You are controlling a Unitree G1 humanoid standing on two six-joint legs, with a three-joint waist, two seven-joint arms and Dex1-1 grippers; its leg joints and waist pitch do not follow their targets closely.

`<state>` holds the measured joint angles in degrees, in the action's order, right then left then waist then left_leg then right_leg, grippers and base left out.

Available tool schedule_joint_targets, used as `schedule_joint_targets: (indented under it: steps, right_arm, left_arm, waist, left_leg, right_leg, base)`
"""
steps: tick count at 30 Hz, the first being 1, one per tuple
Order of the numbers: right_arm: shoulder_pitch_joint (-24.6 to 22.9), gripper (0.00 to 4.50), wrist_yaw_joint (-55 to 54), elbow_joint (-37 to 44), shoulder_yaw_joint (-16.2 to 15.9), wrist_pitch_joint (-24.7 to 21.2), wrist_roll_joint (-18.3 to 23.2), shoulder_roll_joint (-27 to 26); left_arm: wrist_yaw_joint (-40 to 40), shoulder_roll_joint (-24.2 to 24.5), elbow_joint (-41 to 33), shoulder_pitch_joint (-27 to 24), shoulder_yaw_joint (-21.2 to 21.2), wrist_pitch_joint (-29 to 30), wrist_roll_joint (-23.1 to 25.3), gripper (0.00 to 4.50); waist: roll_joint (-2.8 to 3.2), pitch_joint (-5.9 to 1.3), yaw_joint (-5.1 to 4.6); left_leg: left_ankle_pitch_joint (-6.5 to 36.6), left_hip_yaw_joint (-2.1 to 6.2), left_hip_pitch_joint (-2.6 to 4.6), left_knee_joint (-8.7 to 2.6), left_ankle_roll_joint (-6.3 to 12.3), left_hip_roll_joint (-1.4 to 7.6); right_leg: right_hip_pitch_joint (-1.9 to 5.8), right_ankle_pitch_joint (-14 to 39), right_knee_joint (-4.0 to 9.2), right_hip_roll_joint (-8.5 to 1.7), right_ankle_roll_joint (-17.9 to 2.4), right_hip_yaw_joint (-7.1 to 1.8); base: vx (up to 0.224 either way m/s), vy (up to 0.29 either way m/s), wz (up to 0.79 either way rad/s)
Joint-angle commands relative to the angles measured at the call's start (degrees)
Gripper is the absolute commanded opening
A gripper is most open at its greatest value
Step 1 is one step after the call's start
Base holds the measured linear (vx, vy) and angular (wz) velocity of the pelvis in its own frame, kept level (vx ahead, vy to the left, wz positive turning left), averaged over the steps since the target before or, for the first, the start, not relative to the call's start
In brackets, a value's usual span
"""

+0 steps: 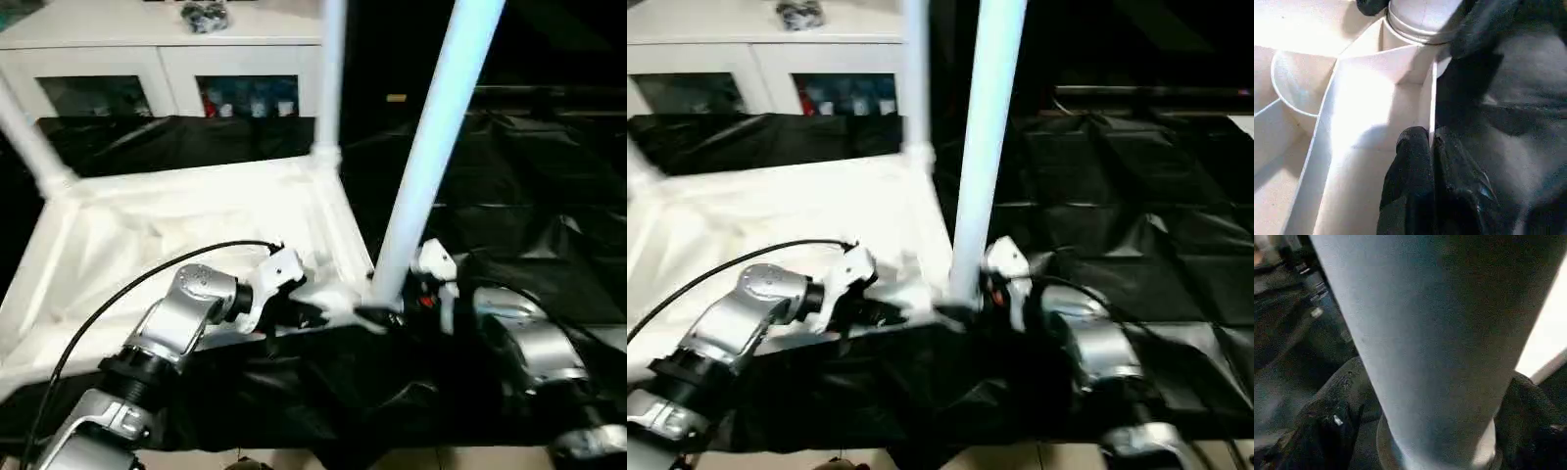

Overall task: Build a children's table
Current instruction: Rotate leg to tighten

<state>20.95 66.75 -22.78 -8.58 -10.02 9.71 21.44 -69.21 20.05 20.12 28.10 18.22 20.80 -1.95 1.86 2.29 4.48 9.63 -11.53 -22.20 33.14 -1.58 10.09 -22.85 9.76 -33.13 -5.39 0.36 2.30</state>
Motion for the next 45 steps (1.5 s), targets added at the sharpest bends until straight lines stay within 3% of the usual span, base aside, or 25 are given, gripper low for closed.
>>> schedule_joint_targets:
  steps: [1, 4, 8, 16, 20, 24, 27, 29, 33, 34, 35, 38, 39, 40, 43, 45]
  right_arm:
    - [-2.08, 3.62, 5.56, 1.48, -6.18, -2.49, 0.81, -0.94]
    - [-2.58, 3.62, 5.93, 2.41, -6.33, -3.17, 0.89, -0.78]
    - [-3.12, 3.23, 5.86, 3.85, -6.57, -4.74, 1.51, -1.1]
    - [-3.84, 2.7, 3.12, 4.5, -5.73, -5.96, 1.92, -3.09]
    - [-2.89, 2.56, -5.6, 0.98, -3.4, -5.55, 0.22, -6.86]
    - [-0.56, 2.53, -18.29, -5.34, -0.36, -4.25, -2.54, -11.47]
    - [2.47, 2.52, -34.67, -12.35, 3.61, -4.52, -4.24, -17.18]
    - [3.4, 2.52, -38.99, -14.48, 4.65, -4.34, -4.73, -18.89]
    - [4.24, 2.52, -40.12, -17.14, 4.29, -1.21, -5.34, -21.52]
    - [4.62, 2.87, -39.61, -17.93, 4.51, -0.89, -5.02, -22.45]
    - [4.95, 3.22, -39.44, -18.19, 5.25, -0.91, -4.27, -23.01]
    - [5.35, 3.34, -38.18, -17.53, 5.38, -0.37, -3.78, -22.6]
    - [5.35, 3.34, -38.18, -17.53, 5.38, -0.37, -3.78, -22.6]
    - [5.64, 3.62, -37.75, -17.51, 4.85, 0.9, -4.44, -21.84]
    - [5.62, 3.62, -34.62, -17.1, 4.44, 2.45, -3.96, -20.89]
    - [4.73, 3.62, -26.94, -14.87, 2.98, 4.66, -2.98, -18.79]
  left_arm:
    - [-0.06, -1.1, -1.76, 1.98, -0.67, -2.05, -2.38, 0.0]
    - [-0.6, -0.69, -1.31, 2.32, -0.89, -2.38, -2.35, 0.0]
    - [-0.77, -0.58, -1.27, 2.4, -0.92, -2.5, -2.44, 0.0]
    - [0.22, -1.46, -2.31, 1.27, -1.29, -1.54, -2.86, 0.0]
    - [4.46, -3.31, -2.32, 1.08, -2.54, 0.5, -2.52, 0.0]
    - [9.81, -6.04, -1.84, 1.29, -3.34, 2.09, -1.65, 0.0]
    - [16.5, -10.31, -1.04, 1.97, -4.17, 4.35, -0.56, 0.0]
    - [18.21, -11.58, -0.99, 2.15, -4.15, 4.9, -0.26, 0.0]
    - [20.34, -13.64, -1.77, 2.17, -3.17, 5.53, 0.32, 0.0]
    - [20.83, -14.33, -2.04, 2.21, -2.79, 5.2, 0.55, 0.0]
    - [20.96, -14.55, -2.38, 2.19, -2.71, 5.39, 0.37, 0.0]
    - [20.13, -13.71, -2.79, 1.92, -2.82, 5.19, 0.39, 0.0]
    - [20.13, -13.71, -2.79, 1.92, -2.82, 5.19, 0.39, 0.0]
    - [19.39, -13.0, -2.96, 1.71, -2.9, 4.85, 0.38, 0.0]
    - [18.07, -11.92, -3.13, 1.5, -2.69, 4.21, 0.4, 0.0]
    - [15.55, -10.24, -3.51, 1.2, -2.35, 3.54, -0.01, 0.0]
  waist:
    - [-0.37, -3.11, -0.05]
    - [-0.36, -3.11, 0.14]
    - [-0.24, -3.19, 0.28]
    - [-0.45, -3.35, 0.44]
    - [-0.53, -3.07, 0.11]
    - [-0.58, -2.66, -1.51]
    - [-0.73, -2.55, -2.35]
    - [-0.84, -2.47, -2.96]
    - [-0.74, -2.38, -3.08]
    - [-0.76, -2.37, -3.1]
    - [-1.15, -2.35, -3.15]
    - [-0.77, -2.3, -3.09]
    - [-0.8, -2.36, -3.13]
    - [-0.74, -2.45, -3.08]
    - [-0.73, -2.48, -3.09]
    - [-0.73, -2.66, -2.81]
  left_leg:
    - [17.56, 1.21, 1.8, -4.31, 1.92, 3.28]
    - [18.25, 1.26, 1.85, -4.39, 1.12, 3.25]
    - [17.59, 1.33, 1.81, -4.43, 0.73, 3.23]
    - [14.54, 1.25, 1.57, -4.16, 1.83, 3.15]
    - [17.83, 1.39, 1.77, -4.44, 0.59, 3.09]
    - [22.73, 2.01, 1.75, -4.91, -2.3, 2.81]
    - [24.62, 2.14, 2.01, -4.78, -2.43, 2.67]
    - [25.48, 2.4, 1.77, -4.91, -2.6, 2.46]
    - [28.14, 2.51, 2.27, -4.72, -2.29, 2.36]
    - [28.25, 2.47, 2.26, -4.75, -2.2, 2.36]
    - [28.68, 2.48, 2.24, -4.79, -1.92, 2.35]
    - [29.05, 2.59, 2.17, -4.99, -1.98, 2.42]
    - [29.39, 2.62, 2.16, -5.09, -2.14, 2.46]
    - [29.47, 2.56, 2.22, -5.11, -2.21, 2.48]
    - [29.09, 2.46, 2.02, -5.23, -1.91, 2.51]
    - [28.56, 2.28, 2.18, -5.06, -1.47, 2.59]
  right_leg:
    - [1.78, 15.24, 3.53, -2.7, -13.38, -1.63]
    - [1.66, 16.57, 3.67, -2.77, -12.64, -1.7]
    - [1.69, 15.18, 3.53, -2.75, -12.69, -1.69]
    - [1.94, 11.39, 3.08, -2.75, -13.63, -1.61]
    - [1.6, 17.29, 3.66, -2.92, -12.47, -1.67]
    - [1.29, 25.76, 4.43, -3.05, -9.76, -1.42]
    - [0.88, 28.95, 5.07, -3.17, -8.53, -1.47]
    - [1.0, 31.83, 5.36, -3.03, -6.99, -1.15]
    - [0.39, 34.99, 6.14, -3.07, -5.27, -1.1]
    - [0.33, 34.79, 6.15, -3.01, -5.21, -1.13]
    - [0.3, 34.75, 6.19, -2.89, -5.1, -1.09]
    - [0.29, 34.34, 6.1, -2.87, -5.1, -1.11]
    - [0.35, 33.74, 6.02, -2.83, -5.16, -1.09]
    - [0.33, 32.88, 6.03, -2.87, -5.39, -1.13]
    - [0.47, 30.1, 5.8, -2.75, -6.32, -1.26]
    - [0.51, 28.53, 5.74, -2.83, -6.92, -1.39]
  base:
    - [0.0, 0.0, 0.0]
    - [0.0, 0.0, 0.0]
    - [0.0, 0.0, 0.0]
    - [0.0, 0.0, 0.0]
    - [0.0, 0.0, 0.0]
    - [-0.014, 0.001, -0.02]
    - [0.0, 0.0, 0.0]
    - [0.0, 0.0, 0.0]
    - [0.0, 0.0, 0.0]
    - [0.0, 0.0, 0.0]
    - [0.0, 0.0, 0.0]
    - [0.0, 0.0, 0.0]
    - [0.0, 0.0, 0.0]
    - [0.0, 0.0, 0.0]
    - [0.0, 0.0, 0.0]
    - [0.0, 0.0, 0.0]
